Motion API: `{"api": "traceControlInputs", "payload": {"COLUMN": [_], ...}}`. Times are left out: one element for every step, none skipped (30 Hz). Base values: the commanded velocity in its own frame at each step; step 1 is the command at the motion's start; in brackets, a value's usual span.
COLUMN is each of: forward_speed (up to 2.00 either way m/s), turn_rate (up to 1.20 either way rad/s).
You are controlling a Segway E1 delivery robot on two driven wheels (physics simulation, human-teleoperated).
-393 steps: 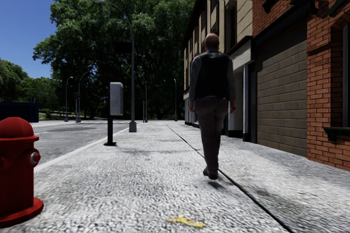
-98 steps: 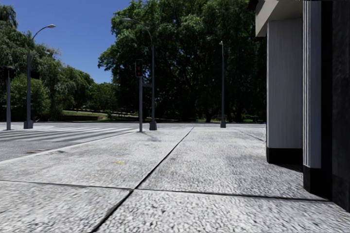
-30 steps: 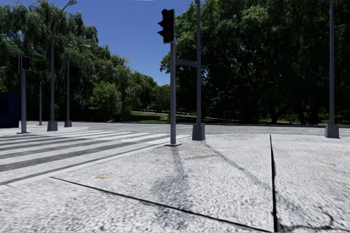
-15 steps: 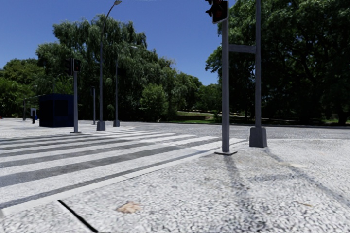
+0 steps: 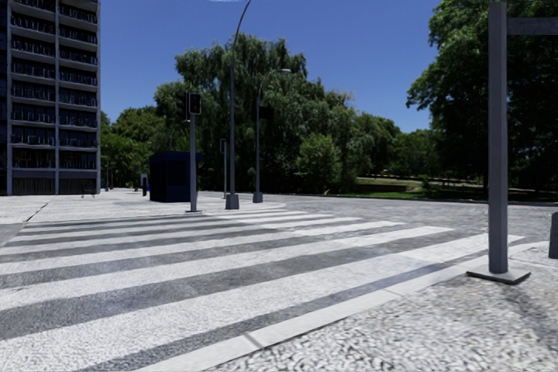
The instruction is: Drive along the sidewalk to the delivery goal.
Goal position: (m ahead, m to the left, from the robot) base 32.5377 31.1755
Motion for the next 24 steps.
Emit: {"api": "traceControlInputs", "payload": {"forward_speed": [2.0, 2.0, 2.0, 2.0, 2.0, 2.0, 2.0, 2.0, 2.0, 2.0, 2.0, 2.0, 2.0, 2.0, 2.0, 2.0, 2.0, 2.0, 2.0, 2.0, 2.0, 2.0, 2.0, 2.0], "turn_rate": [0.59, 0.59, 0.59, 0.59, 0.59, 0.59, 0.59, 0.59, 0.59, 0.59, 0.59, 0.59, 0.59, 0.59, 0.59, 0.59, 0.59, 0.59, 0.59, 0.59, 0.57, 0.45, 0.45, 0.31]}}
